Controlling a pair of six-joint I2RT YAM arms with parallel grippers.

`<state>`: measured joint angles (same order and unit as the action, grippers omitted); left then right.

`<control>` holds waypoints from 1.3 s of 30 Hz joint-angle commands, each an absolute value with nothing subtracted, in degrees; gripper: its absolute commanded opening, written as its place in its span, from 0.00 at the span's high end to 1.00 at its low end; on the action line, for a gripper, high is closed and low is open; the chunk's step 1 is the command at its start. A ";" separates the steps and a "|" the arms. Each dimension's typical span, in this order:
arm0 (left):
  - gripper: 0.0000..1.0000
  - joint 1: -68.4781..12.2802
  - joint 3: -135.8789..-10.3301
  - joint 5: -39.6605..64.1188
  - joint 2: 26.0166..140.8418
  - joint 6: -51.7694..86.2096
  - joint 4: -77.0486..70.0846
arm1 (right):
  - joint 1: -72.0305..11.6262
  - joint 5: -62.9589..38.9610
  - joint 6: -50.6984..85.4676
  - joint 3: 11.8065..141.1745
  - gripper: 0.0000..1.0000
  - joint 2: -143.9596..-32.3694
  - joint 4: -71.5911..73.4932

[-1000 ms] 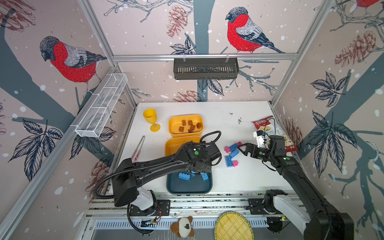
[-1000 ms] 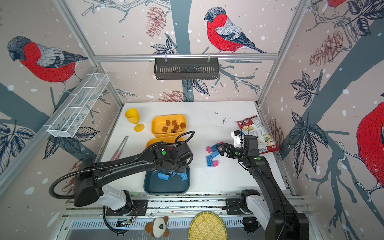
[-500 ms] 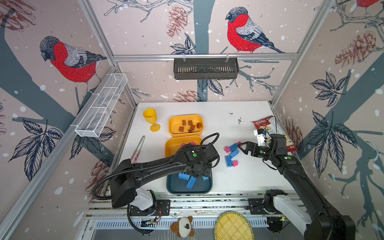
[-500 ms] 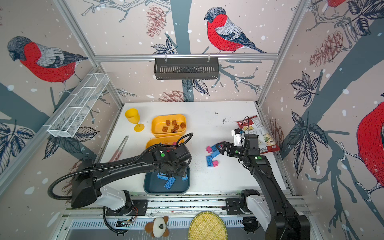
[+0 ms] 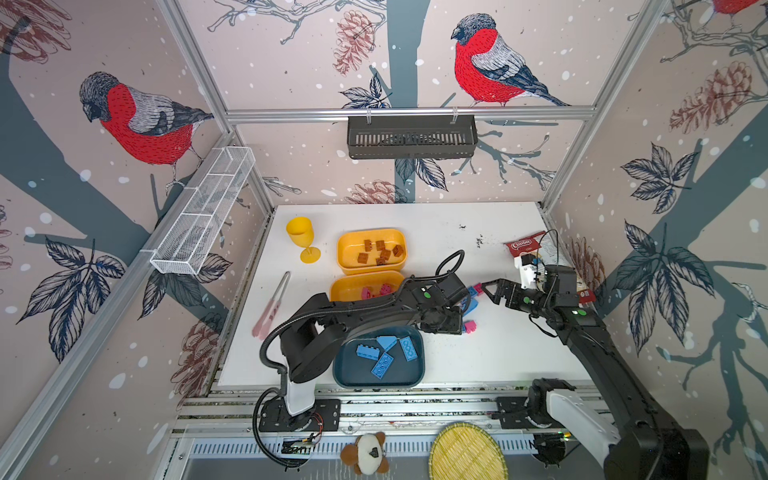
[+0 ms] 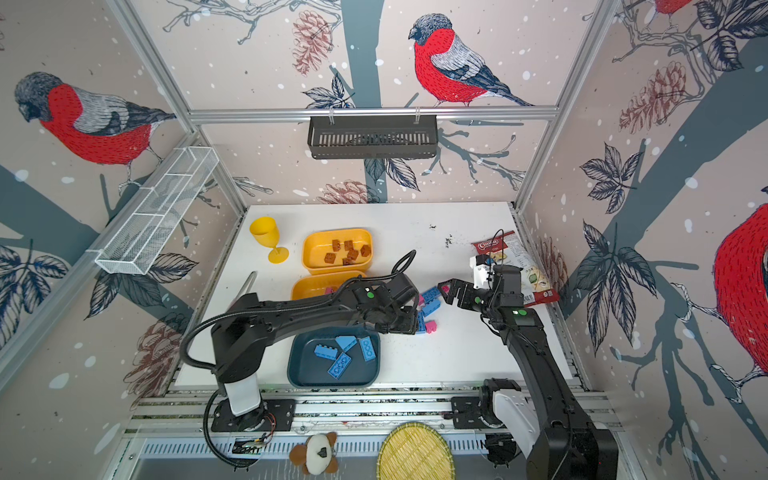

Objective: Sort the legos into containers by color
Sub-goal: Pick up the lego from the center of the table.

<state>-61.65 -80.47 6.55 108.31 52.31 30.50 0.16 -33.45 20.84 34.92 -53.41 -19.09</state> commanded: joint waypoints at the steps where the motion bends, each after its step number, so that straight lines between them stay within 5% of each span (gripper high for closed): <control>1: 0.38 -61.11 -82.94 6.64 111.38 54.87 27.17 | 0.62 -33.44 20.21 34.85 0.00 -53.45 -18.81; 20: 0.41 -59.59 -89.02 2.76 122.14 56.59 27.77 | 1.65 -34.85 20.96 32.17 0.00 -51.88 -16.72; 39: 0.51 -62.22 -96.31 -8.62 125.74 51.53 43.46 | 1.91 -35.49 20.91 32.26 0.00 -52.03 -16.59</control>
<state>-61.93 -95.15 -5.37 125.05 52.40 39.75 1.91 -34.57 20.84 32.23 -52.05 -17.98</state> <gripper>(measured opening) 0.492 0.998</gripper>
